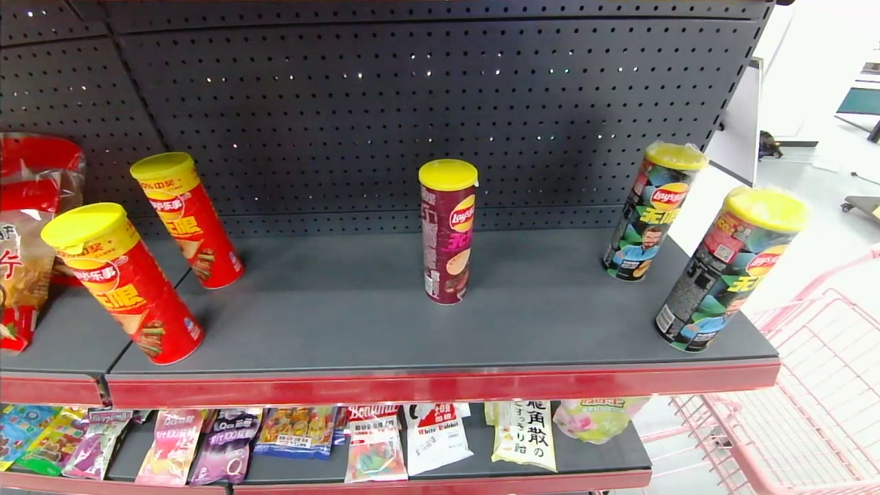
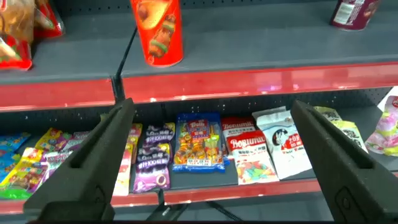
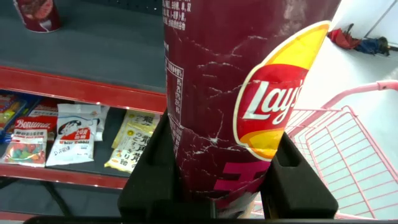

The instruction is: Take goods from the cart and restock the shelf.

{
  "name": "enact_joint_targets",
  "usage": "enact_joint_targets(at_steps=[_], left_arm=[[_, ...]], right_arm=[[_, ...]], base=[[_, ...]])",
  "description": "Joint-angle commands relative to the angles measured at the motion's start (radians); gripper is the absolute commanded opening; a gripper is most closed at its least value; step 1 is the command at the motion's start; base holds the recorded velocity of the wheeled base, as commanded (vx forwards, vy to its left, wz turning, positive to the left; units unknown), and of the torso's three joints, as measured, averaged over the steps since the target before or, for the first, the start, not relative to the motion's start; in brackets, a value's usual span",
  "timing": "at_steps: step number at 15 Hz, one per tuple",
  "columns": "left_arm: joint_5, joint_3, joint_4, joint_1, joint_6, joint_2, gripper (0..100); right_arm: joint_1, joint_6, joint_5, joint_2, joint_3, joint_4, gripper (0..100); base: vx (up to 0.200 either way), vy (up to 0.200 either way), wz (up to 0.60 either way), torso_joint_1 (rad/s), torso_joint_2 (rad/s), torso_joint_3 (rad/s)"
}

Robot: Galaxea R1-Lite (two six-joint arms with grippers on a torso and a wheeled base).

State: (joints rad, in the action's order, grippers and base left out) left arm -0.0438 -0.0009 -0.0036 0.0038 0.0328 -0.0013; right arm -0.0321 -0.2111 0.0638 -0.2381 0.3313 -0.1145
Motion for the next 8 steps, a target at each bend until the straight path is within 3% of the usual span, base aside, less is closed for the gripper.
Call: enact_joint_targets(at_steps=[1,3,8], left_arm=[[0.001,0.001,0.001,-0.001,-0.002,0.001,100],[-0.001,0.001,0.001,-0.001,-0.002,0.001,100],[0.001,0.001,0.001,-0.001,-0.002,0.001,100]], right_arm=[[0.0,-0.001,0.001,0.003,-0.006,0.002,0],[0.0,-0.001,0.002,0.002,-0.009,0.001,0],[0.001,-0.001,0.004,-0.001,-0.02,0.002,0]], base=[[0.0,0.0,0.0,0.0,0.0,0.0],[0.0,0.0,0.0,0.0,0.0,0.0],[0.2,0.0,0.0,0.0,0.01,0.002]])
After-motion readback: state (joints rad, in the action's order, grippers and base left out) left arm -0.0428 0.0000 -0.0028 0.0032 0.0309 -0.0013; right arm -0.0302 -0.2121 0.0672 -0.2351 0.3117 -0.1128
